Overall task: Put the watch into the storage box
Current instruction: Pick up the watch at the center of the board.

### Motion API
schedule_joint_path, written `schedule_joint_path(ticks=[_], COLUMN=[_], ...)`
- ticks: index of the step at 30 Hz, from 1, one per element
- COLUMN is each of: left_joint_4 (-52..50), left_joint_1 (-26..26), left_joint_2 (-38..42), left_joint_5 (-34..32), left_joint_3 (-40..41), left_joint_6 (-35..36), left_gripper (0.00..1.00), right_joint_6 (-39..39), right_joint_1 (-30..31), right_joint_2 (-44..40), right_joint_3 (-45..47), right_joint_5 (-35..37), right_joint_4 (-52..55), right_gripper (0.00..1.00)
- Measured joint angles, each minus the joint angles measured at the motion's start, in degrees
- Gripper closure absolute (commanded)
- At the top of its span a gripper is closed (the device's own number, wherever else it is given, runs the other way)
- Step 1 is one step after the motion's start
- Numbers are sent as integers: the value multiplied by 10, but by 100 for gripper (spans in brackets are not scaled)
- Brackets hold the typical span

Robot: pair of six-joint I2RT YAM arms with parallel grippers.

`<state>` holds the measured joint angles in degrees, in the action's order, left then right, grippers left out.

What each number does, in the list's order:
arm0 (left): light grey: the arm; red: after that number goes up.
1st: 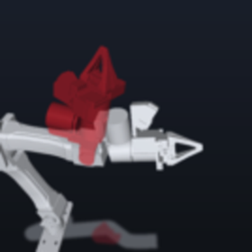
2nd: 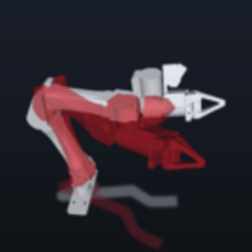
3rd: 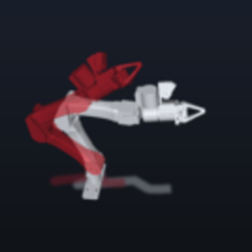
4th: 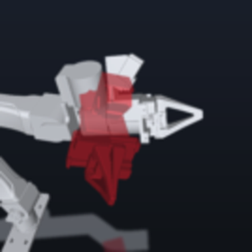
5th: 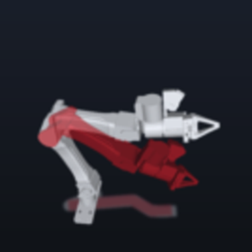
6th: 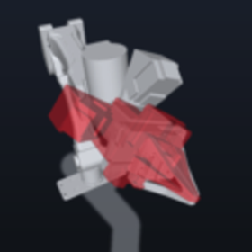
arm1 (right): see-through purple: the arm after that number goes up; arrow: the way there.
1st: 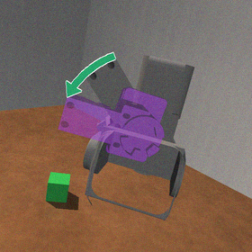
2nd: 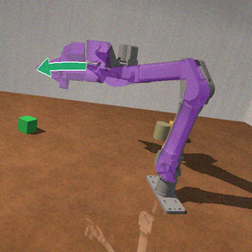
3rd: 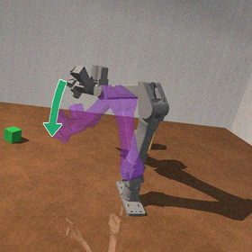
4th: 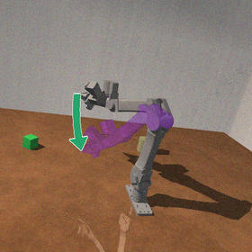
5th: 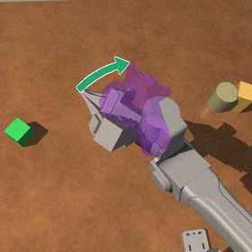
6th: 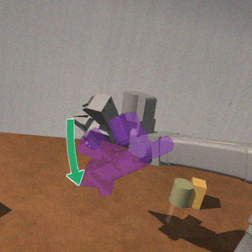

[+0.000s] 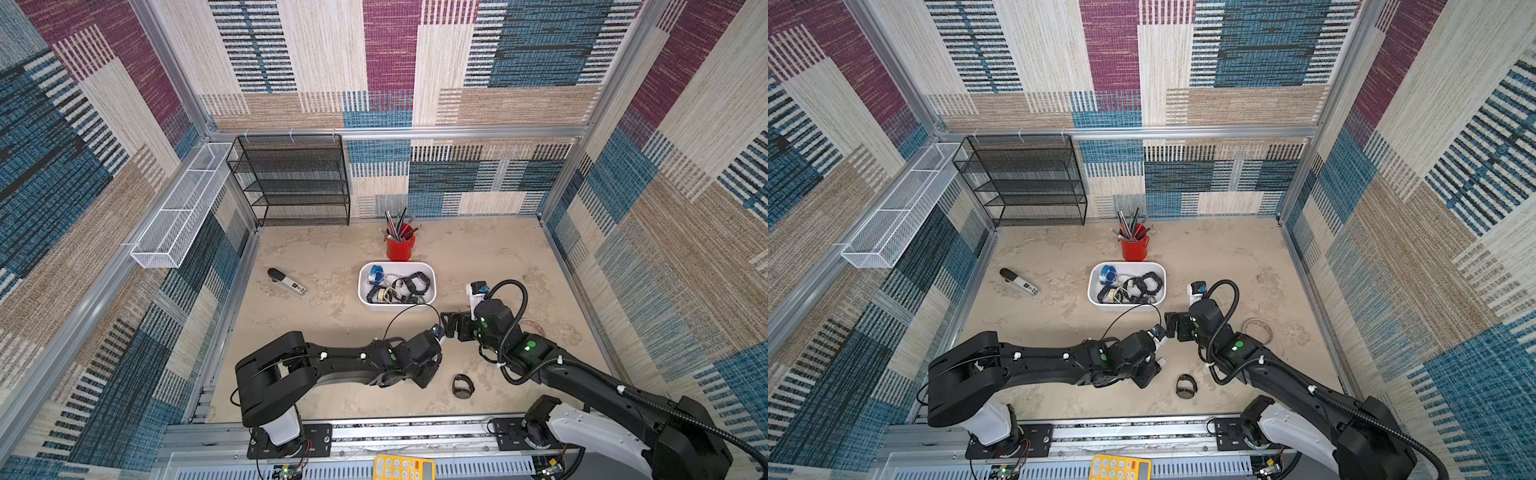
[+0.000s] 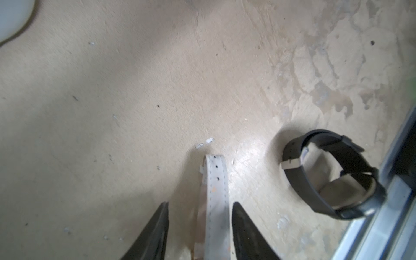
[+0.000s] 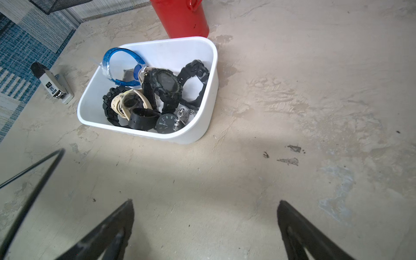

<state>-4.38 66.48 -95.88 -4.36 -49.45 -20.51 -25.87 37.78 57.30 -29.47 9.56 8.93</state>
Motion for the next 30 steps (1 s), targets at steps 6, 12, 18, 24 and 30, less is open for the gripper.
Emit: schedule_joint_path(ticks=[6, 12, 18, 24, 30], left_joint_4=[-15, -18, -14, 1, 18], left_joint_1=[0, 0, -9, -35, -79], left_joint_2=[-7, 2, 34, 86, 133], left_joint_5=[-4, -14, -28, -32, -31], left_joint_3=[-9, -6, 22, 70, 97], left_joint_6=[1, 1, -3, -16, -20], left_gripper=[75, 84, 85, 85, 85], right_joint_6=[0, -2, -2, 3, 14], right_joint_1=[0, 0, 0, 0, 0], right_joint_2=[4, 9, 21, 21, 17], right_joint_3=[0, 0, 0, 1, 4], right_joint_5=[1, 0, -2, -16, -37], right_joint_4=[0, -1, -1, -10, -26], right_gripper=[1, 0, 0, 1, 0])
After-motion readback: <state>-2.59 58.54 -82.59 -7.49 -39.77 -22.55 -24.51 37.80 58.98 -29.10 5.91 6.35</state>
